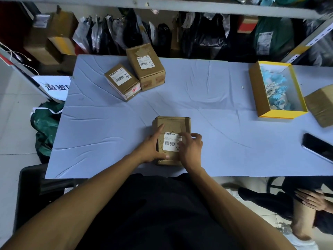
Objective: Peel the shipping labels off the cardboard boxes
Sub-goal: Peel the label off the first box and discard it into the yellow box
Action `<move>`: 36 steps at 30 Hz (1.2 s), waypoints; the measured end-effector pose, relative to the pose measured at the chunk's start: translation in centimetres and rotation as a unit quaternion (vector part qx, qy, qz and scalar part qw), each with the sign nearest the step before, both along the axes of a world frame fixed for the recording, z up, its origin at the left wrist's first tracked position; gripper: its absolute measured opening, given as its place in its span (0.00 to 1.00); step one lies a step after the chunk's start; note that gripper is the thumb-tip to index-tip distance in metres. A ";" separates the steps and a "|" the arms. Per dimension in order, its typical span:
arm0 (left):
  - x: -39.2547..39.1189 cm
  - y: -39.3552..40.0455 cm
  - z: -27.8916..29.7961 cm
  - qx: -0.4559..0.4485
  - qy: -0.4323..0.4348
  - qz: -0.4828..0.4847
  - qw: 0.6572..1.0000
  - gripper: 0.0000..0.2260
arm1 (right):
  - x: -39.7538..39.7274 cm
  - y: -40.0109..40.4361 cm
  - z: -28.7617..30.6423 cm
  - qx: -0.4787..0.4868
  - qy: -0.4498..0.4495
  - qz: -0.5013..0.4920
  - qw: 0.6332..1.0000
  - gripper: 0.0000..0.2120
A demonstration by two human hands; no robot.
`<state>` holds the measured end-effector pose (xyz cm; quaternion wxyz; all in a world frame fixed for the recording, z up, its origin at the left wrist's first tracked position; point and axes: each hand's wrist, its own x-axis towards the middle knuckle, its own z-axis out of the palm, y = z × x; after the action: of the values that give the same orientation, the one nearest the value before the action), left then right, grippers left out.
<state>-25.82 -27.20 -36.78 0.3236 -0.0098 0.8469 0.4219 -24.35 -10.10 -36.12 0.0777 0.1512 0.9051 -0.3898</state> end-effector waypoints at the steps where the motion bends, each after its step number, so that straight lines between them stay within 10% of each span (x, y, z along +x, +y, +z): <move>1: 0.0 0.0 0.1 0.000 -0.002 0.001 1.000 0.56 | 0.0 0.0 0.0 0.006 -0.002 0.003 1.000 0.19; 36: 1.4 0.4 1.9 0.118 -0.036 0.032 0.992 0.47 | 1.3 -0.1 0.1 0.001 0.033 -0.012 0.999 0.18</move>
<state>-24.42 -26.76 -34.84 0.3393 -0.0140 0.7780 0.5285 -23.08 -10.17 -36.00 0.0435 0.1489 0.9058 -0.3943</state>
